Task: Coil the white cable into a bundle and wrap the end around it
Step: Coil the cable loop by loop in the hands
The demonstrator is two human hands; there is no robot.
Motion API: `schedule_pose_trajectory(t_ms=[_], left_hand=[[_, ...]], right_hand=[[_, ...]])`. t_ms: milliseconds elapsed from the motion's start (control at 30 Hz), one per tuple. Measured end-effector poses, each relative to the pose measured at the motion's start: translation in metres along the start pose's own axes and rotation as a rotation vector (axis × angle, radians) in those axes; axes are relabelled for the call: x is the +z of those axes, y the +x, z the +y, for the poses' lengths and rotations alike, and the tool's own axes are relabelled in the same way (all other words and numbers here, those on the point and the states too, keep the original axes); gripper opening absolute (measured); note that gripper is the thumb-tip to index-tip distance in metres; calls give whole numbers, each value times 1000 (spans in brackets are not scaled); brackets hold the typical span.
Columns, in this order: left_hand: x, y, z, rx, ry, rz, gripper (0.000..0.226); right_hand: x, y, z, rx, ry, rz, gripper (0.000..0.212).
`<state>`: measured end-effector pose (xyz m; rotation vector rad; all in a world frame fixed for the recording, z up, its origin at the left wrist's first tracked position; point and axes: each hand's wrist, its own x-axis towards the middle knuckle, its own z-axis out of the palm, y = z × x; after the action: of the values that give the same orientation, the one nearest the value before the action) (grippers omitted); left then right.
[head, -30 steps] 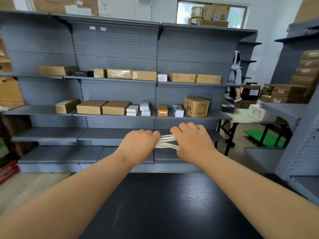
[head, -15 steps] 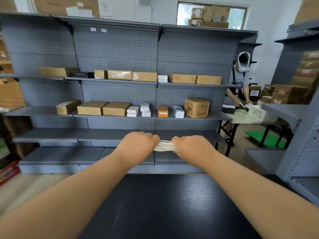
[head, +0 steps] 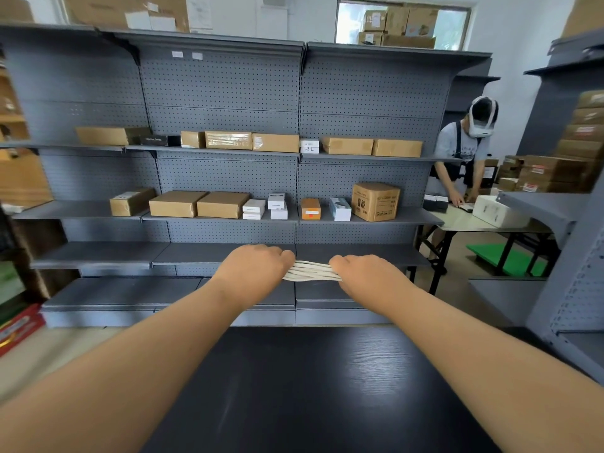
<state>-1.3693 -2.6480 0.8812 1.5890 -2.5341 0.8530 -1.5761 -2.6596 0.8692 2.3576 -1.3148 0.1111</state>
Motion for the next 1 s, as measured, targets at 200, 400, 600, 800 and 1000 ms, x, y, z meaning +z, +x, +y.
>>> schedule_pose_trajectory(t_ms=[200,400,600,800,1000], left_hand=[[9,-4,5,-3,-38,-16,21],[16,-6,11,-32,-99,-34,17],[11,-7,15,-58,-126,-24,14],[3,-11,23,-167,-120,-93,11],[7,-14,22,-162,-128,-94,2]], right_hand=[[4,-2,0,-19,-34,-30,13],[-7,-6,-13,62,-75,157,28],[5,2,-36,96,-71,162,35],[14,2,-42,75,10,116,27],[7,3,-52,47,-25,173,48]])
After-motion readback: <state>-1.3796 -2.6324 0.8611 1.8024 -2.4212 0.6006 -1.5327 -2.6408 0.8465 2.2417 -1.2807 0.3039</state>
